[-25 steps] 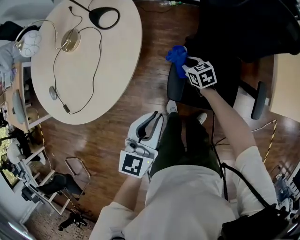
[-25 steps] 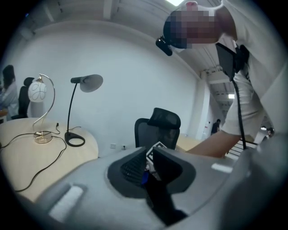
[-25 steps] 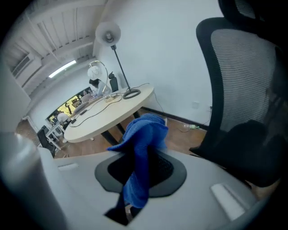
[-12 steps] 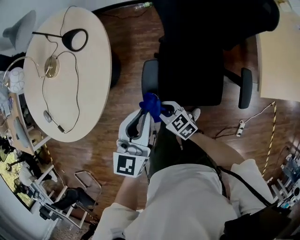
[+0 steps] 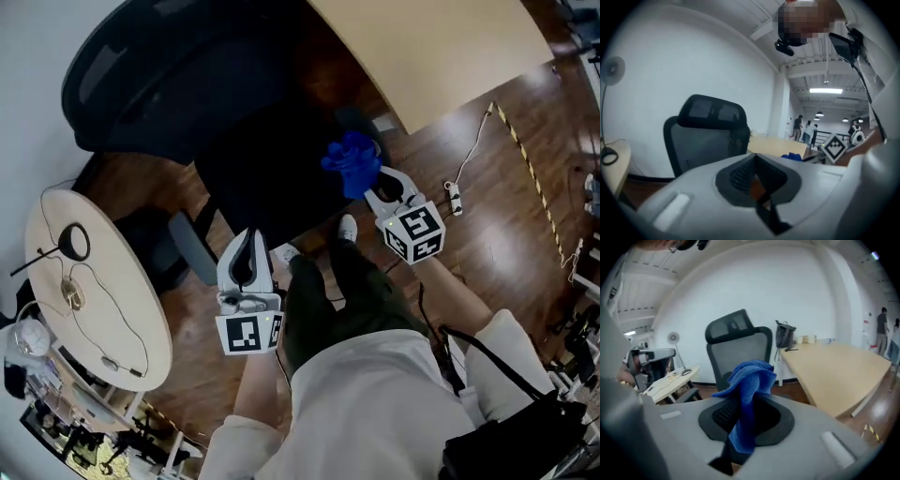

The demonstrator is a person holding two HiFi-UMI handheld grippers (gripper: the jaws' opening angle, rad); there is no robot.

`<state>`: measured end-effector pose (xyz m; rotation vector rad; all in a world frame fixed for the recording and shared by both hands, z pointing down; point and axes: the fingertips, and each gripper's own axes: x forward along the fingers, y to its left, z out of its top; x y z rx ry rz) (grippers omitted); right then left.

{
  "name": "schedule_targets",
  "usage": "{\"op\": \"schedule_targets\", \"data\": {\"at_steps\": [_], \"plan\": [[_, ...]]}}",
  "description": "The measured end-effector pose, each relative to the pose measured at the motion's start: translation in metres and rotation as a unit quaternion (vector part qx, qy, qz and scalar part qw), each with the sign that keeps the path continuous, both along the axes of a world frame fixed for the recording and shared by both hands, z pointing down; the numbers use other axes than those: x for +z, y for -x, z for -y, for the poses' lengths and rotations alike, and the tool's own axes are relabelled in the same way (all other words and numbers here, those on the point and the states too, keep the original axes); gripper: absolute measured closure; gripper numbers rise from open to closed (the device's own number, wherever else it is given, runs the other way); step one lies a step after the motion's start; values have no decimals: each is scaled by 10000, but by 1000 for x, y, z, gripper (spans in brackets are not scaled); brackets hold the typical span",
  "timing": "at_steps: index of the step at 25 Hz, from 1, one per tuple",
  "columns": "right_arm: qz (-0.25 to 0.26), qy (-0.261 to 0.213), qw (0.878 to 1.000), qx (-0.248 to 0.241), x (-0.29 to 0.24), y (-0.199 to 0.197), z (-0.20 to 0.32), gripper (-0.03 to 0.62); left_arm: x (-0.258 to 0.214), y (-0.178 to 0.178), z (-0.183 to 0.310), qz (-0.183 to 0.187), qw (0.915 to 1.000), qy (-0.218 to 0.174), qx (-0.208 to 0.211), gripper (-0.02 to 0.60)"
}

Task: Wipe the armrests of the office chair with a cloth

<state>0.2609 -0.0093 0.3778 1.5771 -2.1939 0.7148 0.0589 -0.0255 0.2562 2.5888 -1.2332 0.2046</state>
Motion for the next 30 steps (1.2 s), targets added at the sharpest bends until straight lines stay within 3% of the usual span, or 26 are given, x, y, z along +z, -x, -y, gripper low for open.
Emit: {"op": "schedule_targets", "data": {"at_steps": [2,5,10,13,19,21,23,26,28,30], "plan": [[-133,180,9996,180,22,-45,22,523,8,-42,-2,-66,9997,169,152,583],[-208,574,9981,115,67,-79,70,523,16,-89,-12,-16,9983,324,478,583],[-455,1412,9888,-155,142,-79,113,523,35,-97,-25,364,9960,654,492,583],[-491,1457,9879,-206,139,-76,77,523,36,-91,-27,420,9960,692,386,583],[-311,1712,9847,-105,148,-71,-58,523,44,-98,-18,348,9966,640,378,583],[15,1117,9937,-111,115,-68,-64,523,47,-108,-18,299,9971,585,381,583],[222,-138,9996,-105,40,-70,-51,523,38,-119,-19,190,9979,465,398,582],[355,-1786,9832,-118,-91,-70,-36,523,-1,-132,-20,-32,9993,178,321,581],[533,-2219,9735,-152,-150,-58,-34,523,-22,-129,-24,-126,9998,-38,170,581],[611,-2260,9719,-234,-172,-40,-36,523,-36,-113,-25,-175,9997,-163,6,581]]}}
